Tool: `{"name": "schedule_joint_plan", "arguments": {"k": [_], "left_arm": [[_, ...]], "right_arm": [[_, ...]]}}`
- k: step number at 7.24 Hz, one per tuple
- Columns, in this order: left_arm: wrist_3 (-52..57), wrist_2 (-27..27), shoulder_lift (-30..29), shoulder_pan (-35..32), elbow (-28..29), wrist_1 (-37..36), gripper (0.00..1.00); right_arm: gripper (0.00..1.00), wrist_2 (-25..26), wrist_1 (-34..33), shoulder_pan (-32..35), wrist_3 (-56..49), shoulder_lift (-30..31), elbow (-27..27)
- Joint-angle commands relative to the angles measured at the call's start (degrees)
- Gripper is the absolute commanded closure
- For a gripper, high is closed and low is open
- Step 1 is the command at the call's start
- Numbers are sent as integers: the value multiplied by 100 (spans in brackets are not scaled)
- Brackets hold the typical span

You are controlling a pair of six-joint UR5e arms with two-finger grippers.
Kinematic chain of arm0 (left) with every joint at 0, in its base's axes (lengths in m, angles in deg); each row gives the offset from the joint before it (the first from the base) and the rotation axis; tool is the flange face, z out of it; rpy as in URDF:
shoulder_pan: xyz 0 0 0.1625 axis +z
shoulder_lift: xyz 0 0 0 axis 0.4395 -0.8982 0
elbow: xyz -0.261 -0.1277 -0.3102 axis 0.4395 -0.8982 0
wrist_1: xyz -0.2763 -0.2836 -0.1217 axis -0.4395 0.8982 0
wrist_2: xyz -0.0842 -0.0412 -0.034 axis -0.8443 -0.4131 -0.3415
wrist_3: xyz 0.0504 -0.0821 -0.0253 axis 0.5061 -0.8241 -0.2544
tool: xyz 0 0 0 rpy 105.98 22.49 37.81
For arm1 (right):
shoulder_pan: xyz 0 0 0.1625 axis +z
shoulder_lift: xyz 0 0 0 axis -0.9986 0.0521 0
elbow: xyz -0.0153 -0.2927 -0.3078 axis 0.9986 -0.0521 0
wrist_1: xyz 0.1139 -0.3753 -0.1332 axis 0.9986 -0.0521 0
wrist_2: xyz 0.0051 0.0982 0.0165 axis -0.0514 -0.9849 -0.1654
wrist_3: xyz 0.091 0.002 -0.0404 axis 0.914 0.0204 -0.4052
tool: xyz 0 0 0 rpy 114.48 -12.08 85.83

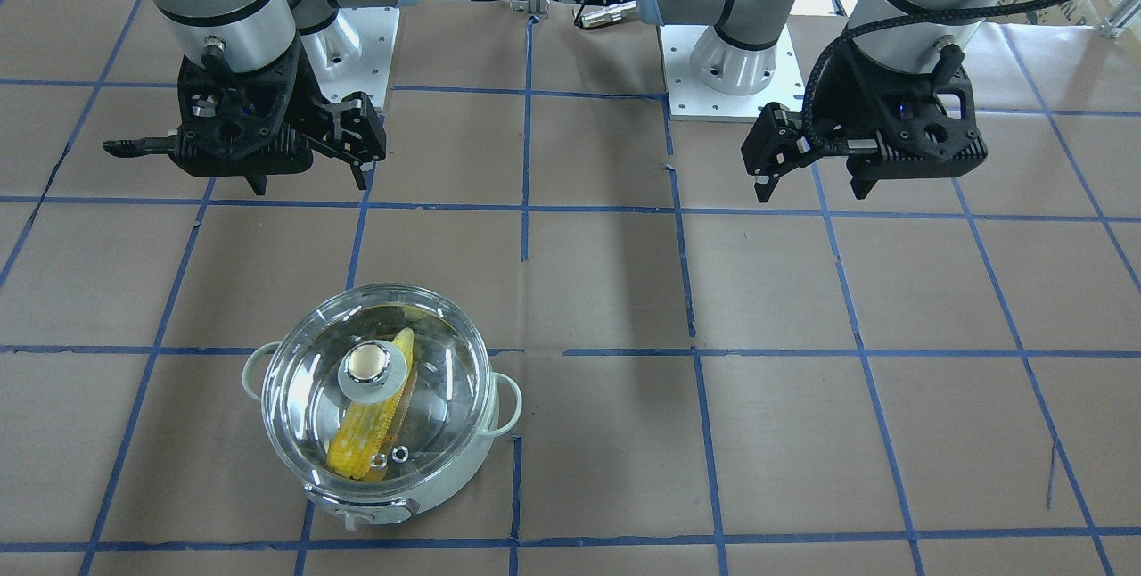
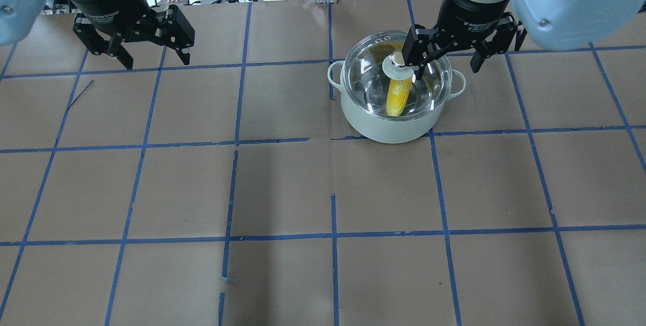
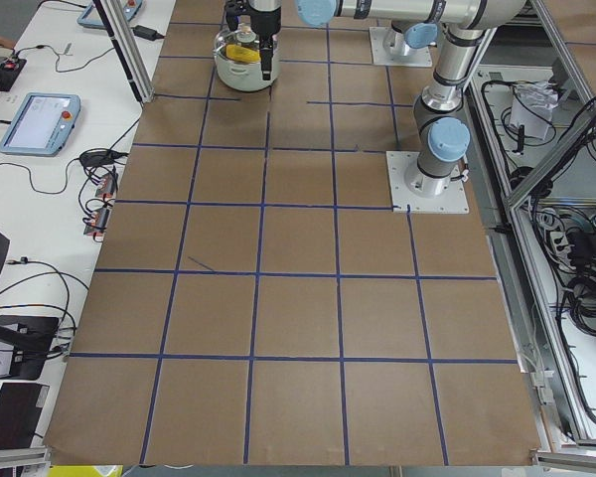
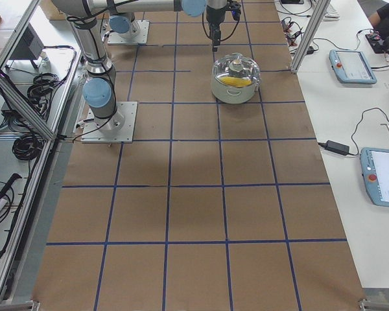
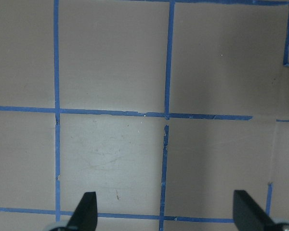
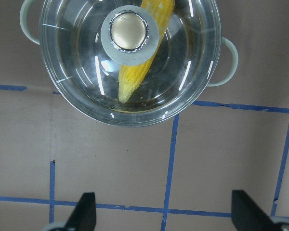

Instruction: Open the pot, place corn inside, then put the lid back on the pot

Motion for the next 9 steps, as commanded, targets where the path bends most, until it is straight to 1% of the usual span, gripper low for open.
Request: {"name": "schedule_joint_plan", "arguments": {"k": [1,7,8,9], "left_arm": [[0,-2,-3,-9,-9,0,0],[-140,-2,-38,-61,-35,26,0],[-149,7,-39,-62,-70,9,0],[-149,-2,-39,-62,-88,9,0]], "right_arm": [[1,0,0,0,1,0,0],[1,-9,0,0,1,0,0],[2,-17,-200,0,10,-78,-139],[3,-26,-698,61,79,-418,-245]]}}
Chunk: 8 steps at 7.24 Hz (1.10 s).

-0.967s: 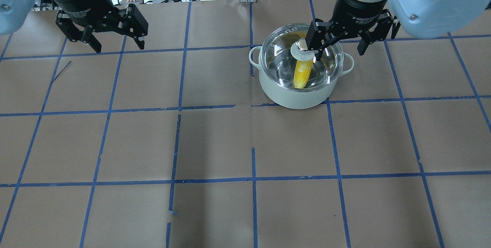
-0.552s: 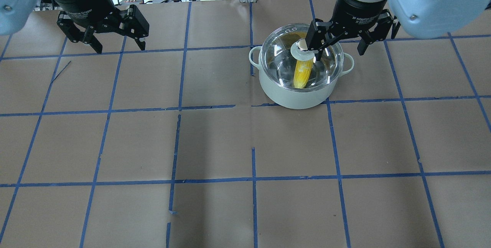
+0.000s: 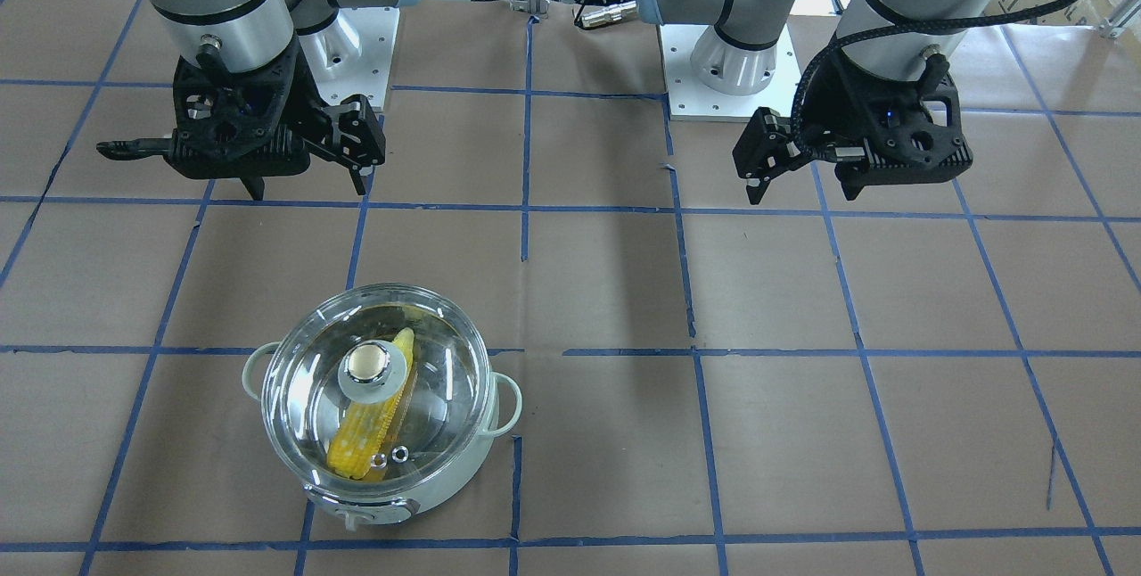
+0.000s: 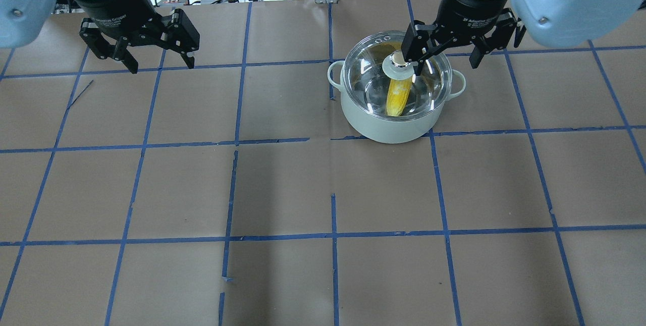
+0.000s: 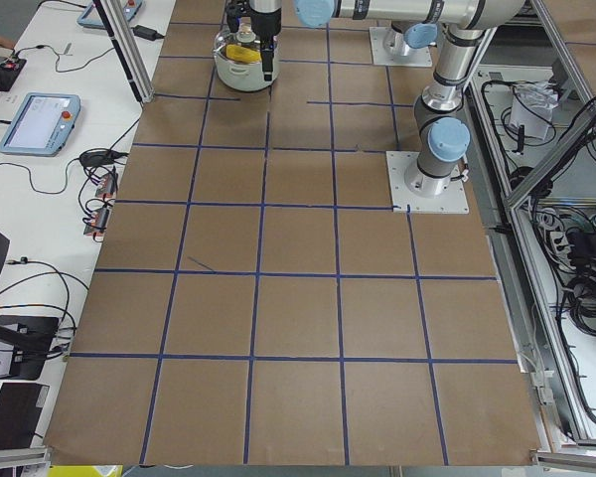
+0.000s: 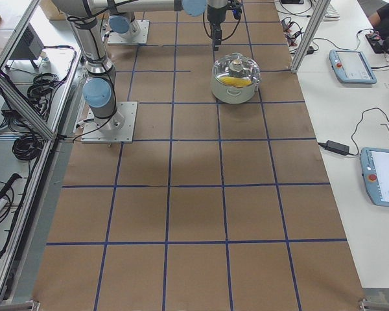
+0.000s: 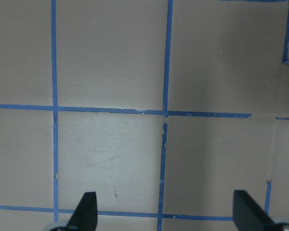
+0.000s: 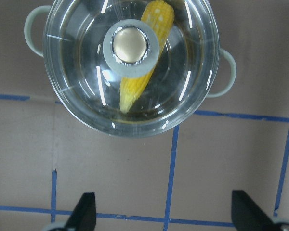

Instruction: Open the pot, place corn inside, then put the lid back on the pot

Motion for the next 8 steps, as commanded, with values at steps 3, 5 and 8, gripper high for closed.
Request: {"name": "schedule_joint_plan", "arguments": {"k": [3,5,8], "left_arm": [[-16,-5,-22,-3,-27,-6,0],[-16,-5,-39,-3,-36,-6,0],[-7,-5,-39,-3,-36,-15,0]], "right_arm": [[5,-37,-1593,82,-39,-1486,-392],[14,-28,-1947,196,-30,-1822,-392],[35,-28,-1939,275,22,-1876,-374]]}}
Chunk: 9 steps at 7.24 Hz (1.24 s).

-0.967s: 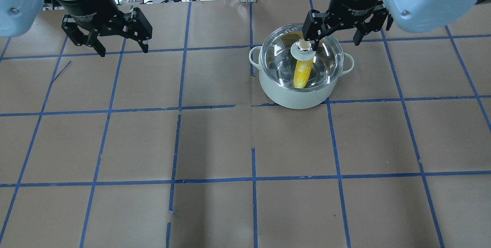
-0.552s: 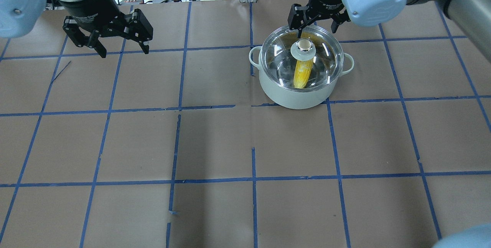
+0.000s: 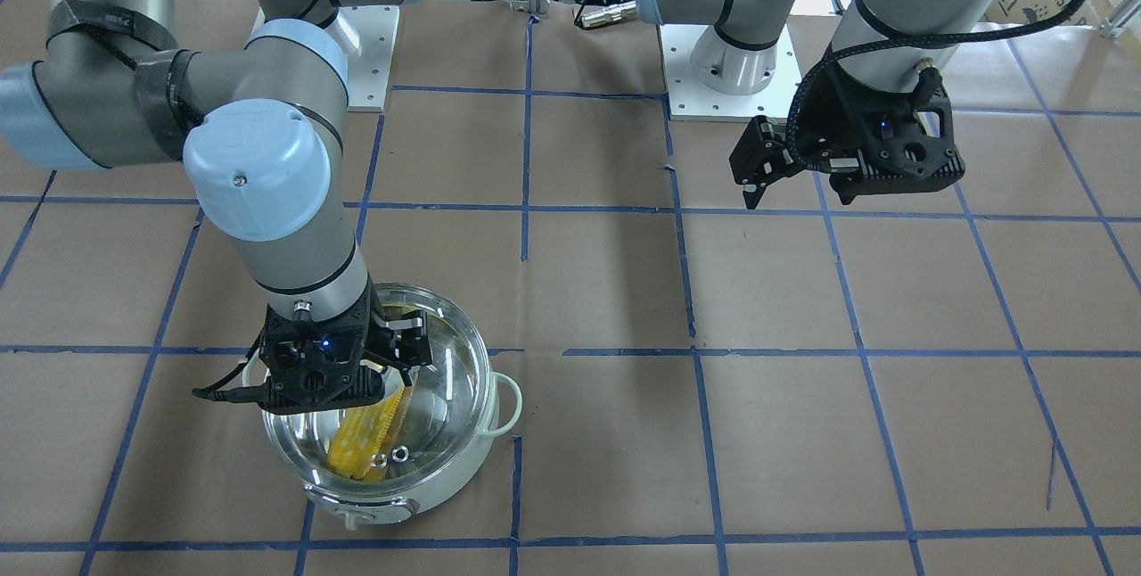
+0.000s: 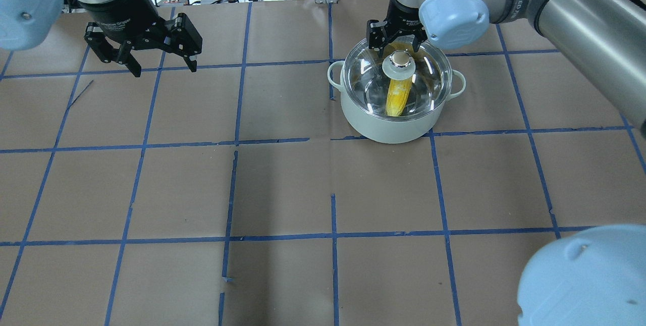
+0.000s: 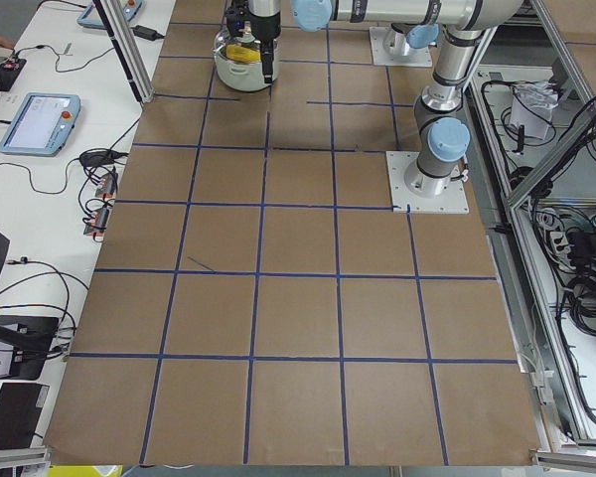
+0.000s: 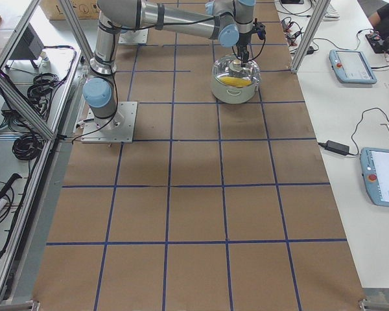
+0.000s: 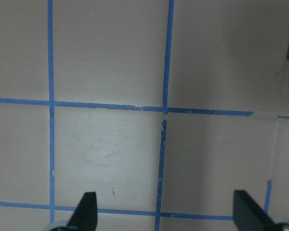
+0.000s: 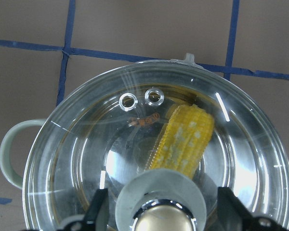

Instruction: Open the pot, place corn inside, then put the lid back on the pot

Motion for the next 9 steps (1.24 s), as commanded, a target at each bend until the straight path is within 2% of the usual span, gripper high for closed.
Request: {"name": "schedule_joint_plan", "arguments": {"k": [1,3,4,5,9], "left_arm": [[1,0,4,0,0,-1,0],[19,9,22,9,9,-1,0],[10,9,-13,9,26,-1,0],[10,9,4,9,26,-1,0],[10,9,-13,9,131,-10,0]], "right_arm": [[35,-3,-2,46,-18,-29,48],[34,-3,-2,38,-45,-11,66],[31,-3,-2,38,-45,-3,75],[23,6,-2,29,-45,6,75],[25,32,50,-15,-62,6,101]]}}
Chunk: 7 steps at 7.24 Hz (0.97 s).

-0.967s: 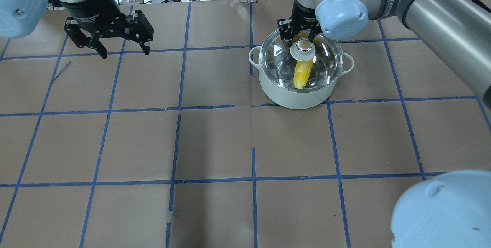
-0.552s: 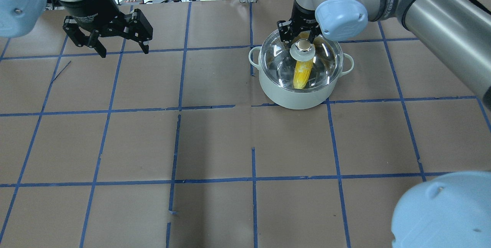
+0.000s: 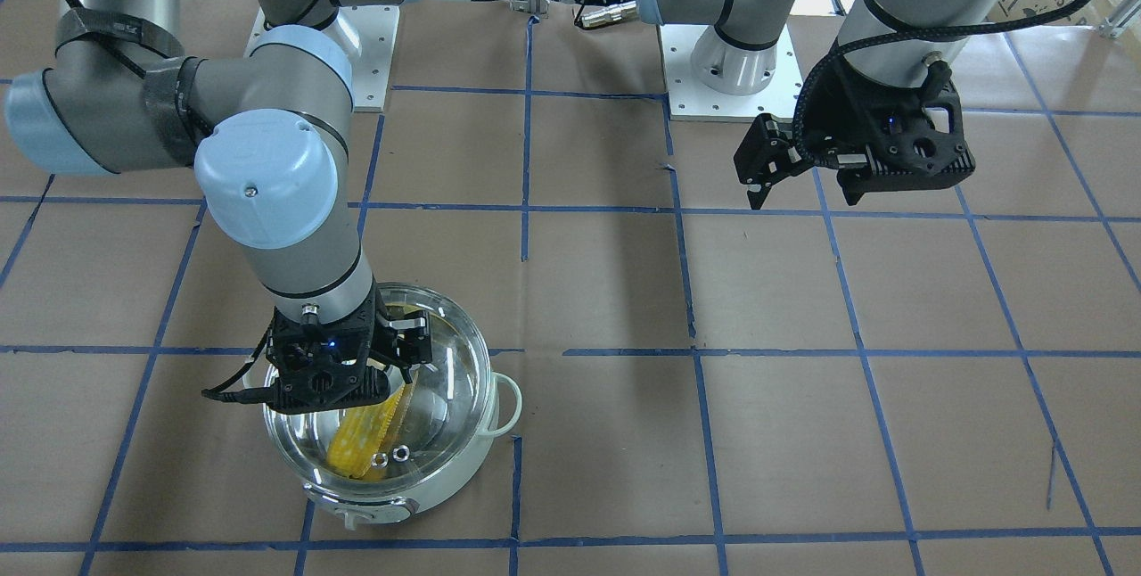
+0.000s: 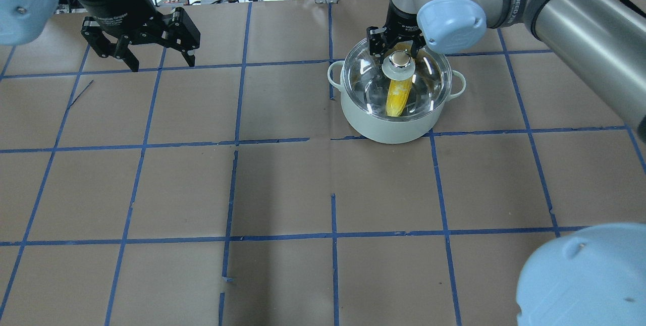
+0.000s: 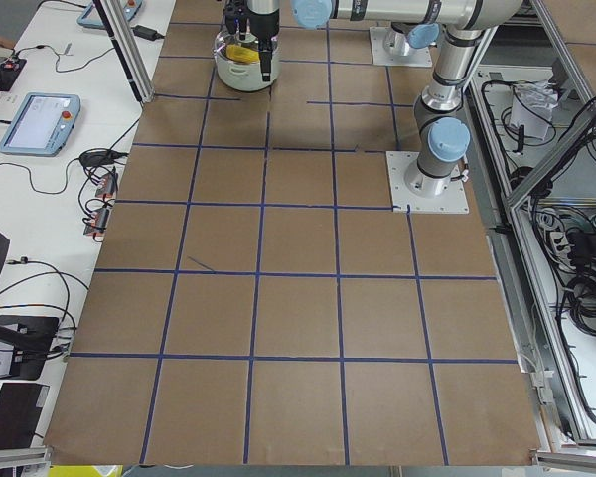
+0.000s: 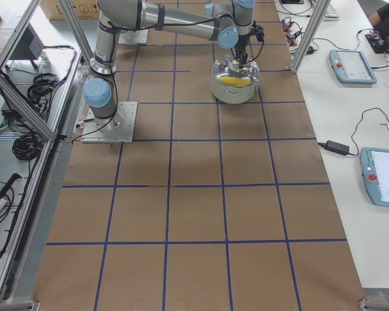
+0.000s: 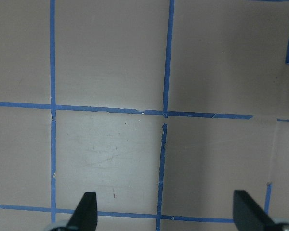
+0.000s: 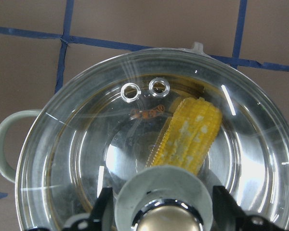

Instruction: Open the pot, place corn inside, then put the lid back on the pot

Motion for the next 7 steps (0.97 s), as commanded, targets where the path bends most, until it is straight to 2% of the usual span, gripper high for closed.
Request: {"name": "schedule_joint_plan", "arguments": {"k": [1,2,4,5,6,7], "left_arm": [[0,2,4,0,24,-1,0],[0,2,30,0,24,7,0],[0,2,21,0,24,7,0],[0,2,30,0,24,8,0],[0,2,21,0,33,-1,0],[0,2,21,0,33,-1,0]], "right_arm": [[28,18,56,-10,-4,7,8],[33,18,56,-10,5,7,69],[53,26,65,-10,5,59,113],[61,18,161,-10,-3,59,44],[64,26,257,-10,-4,77,-9],[63,9,258,-1,-4,94,-1]]}}
